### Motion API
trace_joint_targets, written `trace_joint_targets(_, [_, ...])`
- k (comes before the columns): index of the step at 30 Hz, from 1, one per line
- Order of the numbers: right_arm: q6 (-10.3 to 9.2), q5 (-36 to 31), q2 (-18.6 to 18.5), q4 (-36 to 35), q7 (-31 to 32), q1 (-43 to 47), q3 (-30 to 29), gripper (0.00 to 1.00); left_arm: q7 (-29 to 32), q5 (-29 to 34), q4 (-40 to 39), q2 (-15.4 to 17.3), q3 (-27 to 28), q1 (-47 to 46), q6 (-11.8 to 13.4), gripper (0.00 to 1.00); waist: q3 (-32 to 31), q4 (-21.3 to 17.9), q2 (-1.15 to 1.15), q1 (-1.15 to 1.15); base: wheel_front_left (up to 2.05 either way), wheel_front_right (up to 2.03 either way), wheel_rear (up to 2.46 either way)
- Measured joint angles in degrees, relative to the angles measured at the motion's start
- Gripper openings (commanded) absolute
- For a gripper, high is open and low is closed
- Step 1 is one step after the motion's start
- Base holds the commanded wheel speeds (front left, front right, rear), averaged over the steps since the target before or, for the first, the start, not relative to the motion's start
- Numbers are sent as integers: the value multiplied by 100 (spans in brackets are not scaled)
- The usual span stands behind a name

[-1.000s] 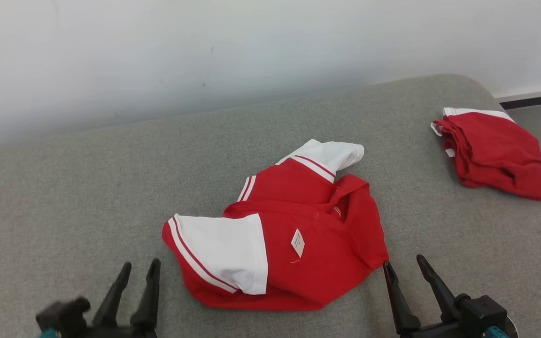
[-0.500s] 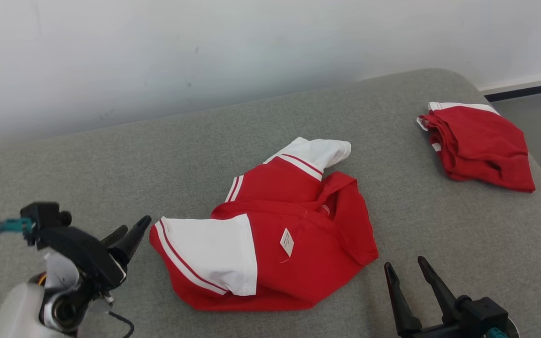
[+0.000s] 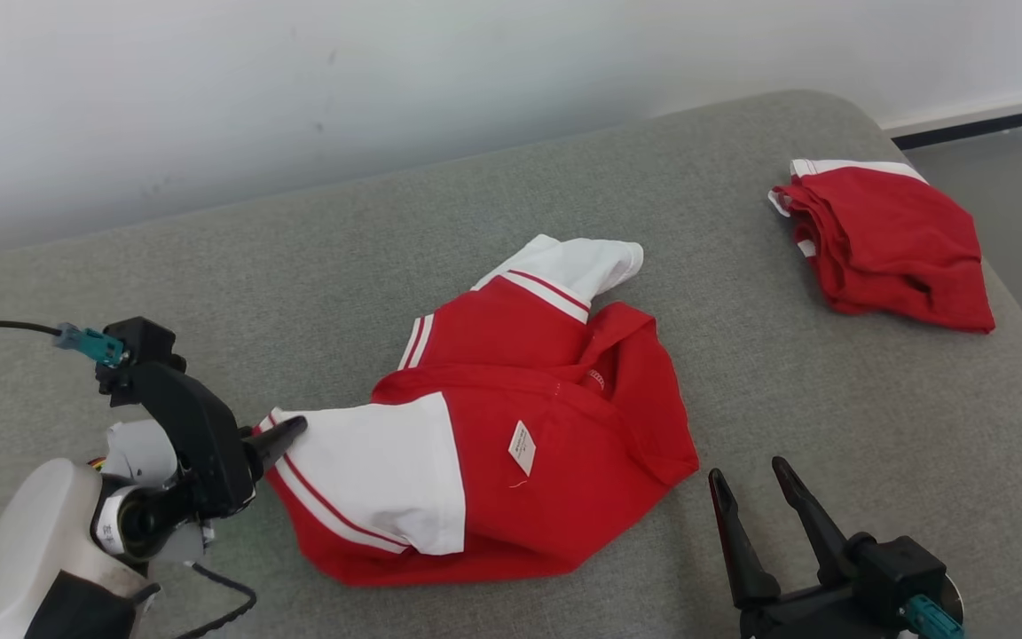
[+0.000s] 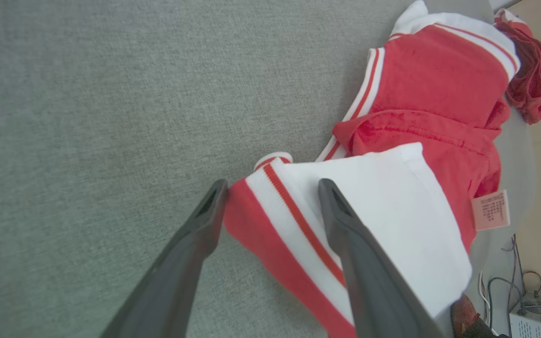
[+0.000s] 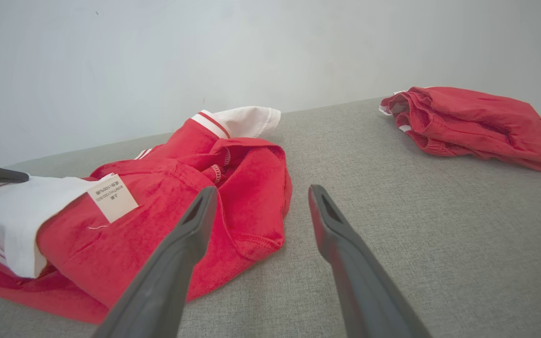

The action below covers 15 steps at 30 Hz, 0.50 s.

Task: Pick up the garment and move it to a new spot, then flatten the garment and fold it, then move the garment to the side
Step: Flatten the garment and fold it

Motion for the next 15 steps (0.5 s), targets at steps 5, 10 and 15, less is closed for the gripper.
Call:
trace_joint_targets(5, [0,5,26,9,0,-83,32,100,108,470,224,248,-392,-116,-93,100,95,-116,0,0,0,0,0])
trace_joint_targets(10, [0,9,44,9,0,-82,5,100,11,587,361,275,-512,-146,-231,0,172,-204,0,0,0,0,0])
trace_joint_targets(15, [0,10,59,29,0,-83,-23,100,-324,539,368,244,-477,-175,-380,0,151,-229,0,0,0,0,0])
